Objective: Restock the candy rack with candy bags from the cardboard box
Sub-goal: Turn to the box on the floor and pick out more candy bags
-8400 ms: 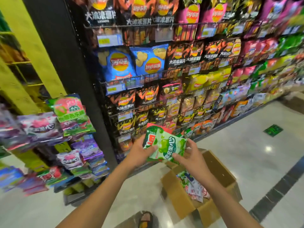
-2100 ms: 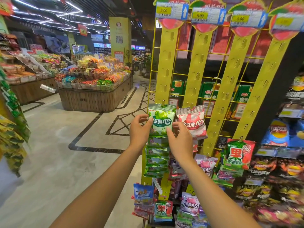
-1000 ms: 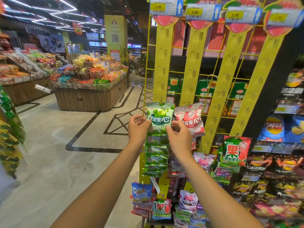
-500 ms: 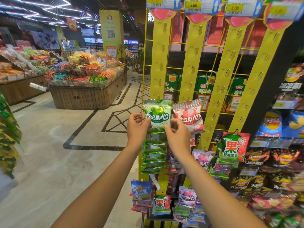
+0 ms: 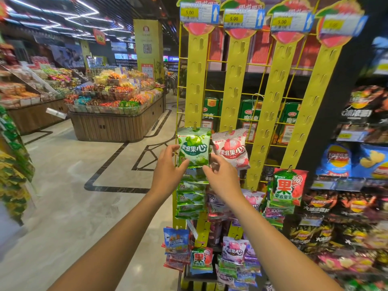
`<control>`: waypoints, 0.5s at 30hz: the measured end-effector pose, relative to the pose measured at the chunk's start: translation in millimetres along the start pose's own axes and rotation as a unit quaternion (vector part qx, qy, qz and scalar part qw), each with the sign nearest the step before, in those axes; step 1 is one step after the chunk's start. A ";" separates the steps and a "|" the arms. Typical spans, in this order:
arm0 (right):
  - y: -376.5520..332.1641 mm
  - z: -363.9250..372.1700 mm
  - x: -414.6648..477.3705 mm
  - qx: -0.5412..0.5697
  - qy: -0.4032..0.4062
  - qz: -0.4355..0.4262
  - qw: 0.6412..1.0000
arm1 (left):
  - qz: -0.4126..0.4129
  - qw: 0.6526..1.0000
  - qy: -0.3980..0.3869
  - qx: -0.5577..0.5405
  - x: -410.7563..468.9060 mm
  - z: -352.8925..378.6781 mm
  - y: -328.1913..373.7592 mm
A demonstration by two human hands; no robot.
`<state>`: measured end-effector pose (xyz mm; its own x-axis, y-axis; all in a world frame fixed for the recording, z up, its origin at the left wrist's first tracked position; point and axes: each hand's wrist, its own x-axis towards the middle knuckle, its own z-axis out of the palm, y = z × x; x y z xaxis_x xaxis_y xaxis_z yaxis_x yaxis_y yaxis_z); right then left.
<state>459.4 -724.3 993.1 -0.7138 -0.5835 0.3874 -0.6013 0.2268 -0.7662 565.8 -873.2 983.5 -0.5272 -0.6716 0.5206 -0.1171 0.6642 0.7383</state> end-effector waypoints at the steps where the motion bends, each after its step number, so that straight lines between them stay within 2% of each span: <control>1: 2.3 -5.9 -2.7 -0.004 0.000 -0.003 1.000 | 0.019 0.999 0.002 0.038 -3.8 0.1 1.8; 8: 28.1 -66.1 -34.1 -0.102 -0.022 -0.039 0.994 | 0.108 0.955 -0.037 0.274 -41.5 24.1 18.7; 15: 97.4 -145.2 -86.6 -0.224 -0.009 -0.044 0.974 | 0.167 0.925 -0.109 0.325 -104.2 97.2 59.9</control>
<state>410.5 -538.5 959.4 -0.6489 -0.6282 0.4293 -0.7586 0.4901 -0.4294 531.9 -731.6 931.7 -0.7744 -0.3587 0.5212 -0.3604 0.9271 0.1025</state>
